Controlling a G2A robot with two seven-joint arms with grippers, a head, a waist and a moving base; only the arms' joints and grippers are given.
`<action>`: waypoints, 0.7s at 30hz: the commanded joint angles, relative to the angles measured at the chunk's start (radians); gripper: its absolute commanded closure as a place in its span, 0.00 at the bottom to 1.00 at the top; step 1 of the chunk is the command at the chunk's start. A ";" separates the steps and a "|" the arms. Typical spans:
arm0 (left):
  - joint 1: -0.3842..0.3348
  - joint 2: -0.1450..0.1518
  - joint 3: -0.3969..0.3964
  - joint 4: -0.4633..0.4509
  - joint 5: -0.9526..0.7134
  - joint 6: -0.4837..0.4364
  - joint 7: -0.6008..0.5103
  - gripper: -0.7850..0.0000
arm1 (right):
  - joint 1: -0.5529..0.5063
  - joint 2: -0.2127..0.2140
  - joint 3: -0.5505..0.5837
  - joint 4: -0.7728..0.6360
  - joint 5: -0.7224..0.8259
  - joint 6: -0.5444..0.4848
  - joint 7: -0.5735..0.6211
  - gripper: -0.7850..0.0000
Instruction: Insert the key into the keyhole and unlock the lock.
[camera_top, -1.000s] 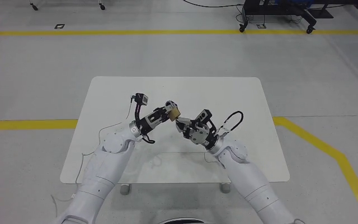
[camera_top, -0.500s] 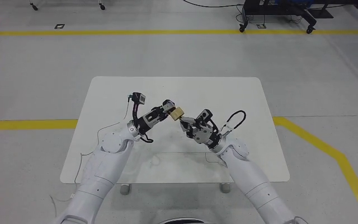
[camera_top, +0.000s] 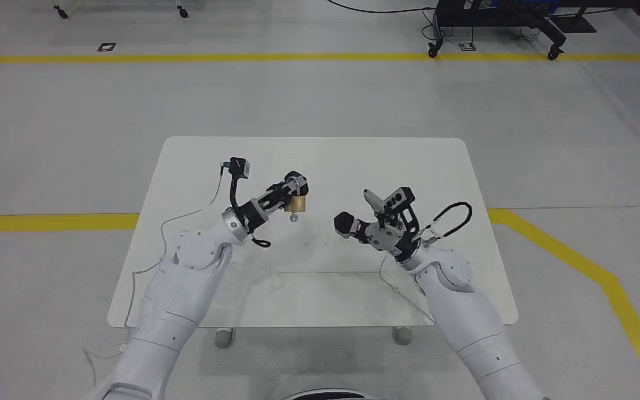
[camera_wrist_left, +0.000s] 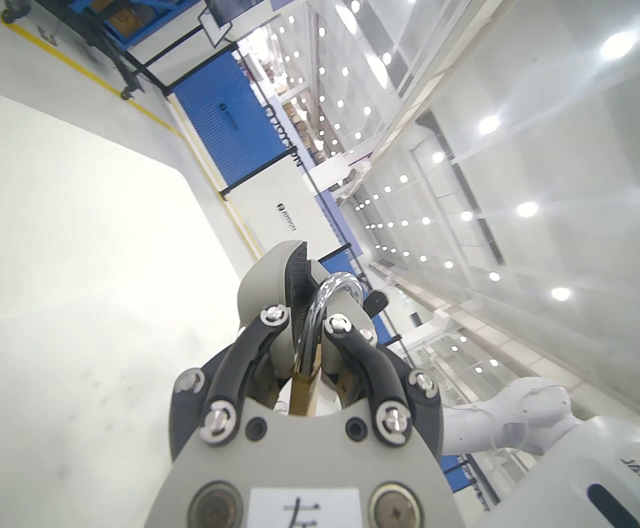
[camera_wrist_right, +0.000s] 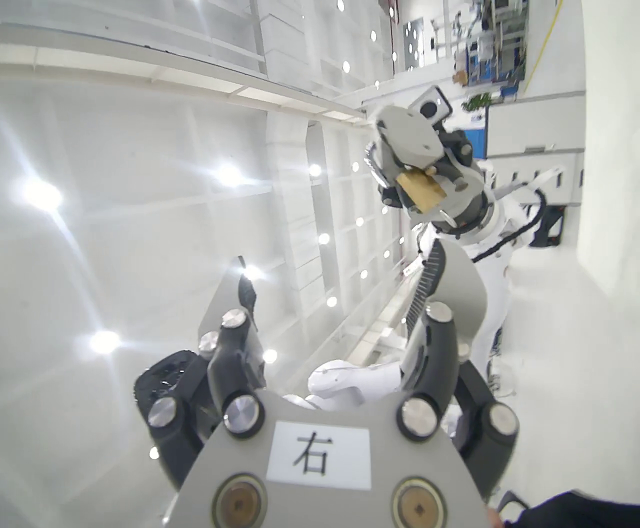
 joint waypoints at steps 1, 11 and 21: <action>-0.016 0.002 0.022 0.006 0.099 0.094 -0.015 1.00 | -0.056 0.015 0.085 -0.076 -0.167 -0.089 -0.114 0.00; -0.119 -0.026 0.177 0.124 0.328 0.401 -0.008 1.00 | -0.237 0.045 0.228 -0.301 -0.381 -0.109 -0.219 0.00; -0.140 -0.028 0.167 0.145 0.262 0.400 -0.081 0.00 | -0.239 0.046 0.231 -0.300 -0.376 -0.108 -0.212 0.00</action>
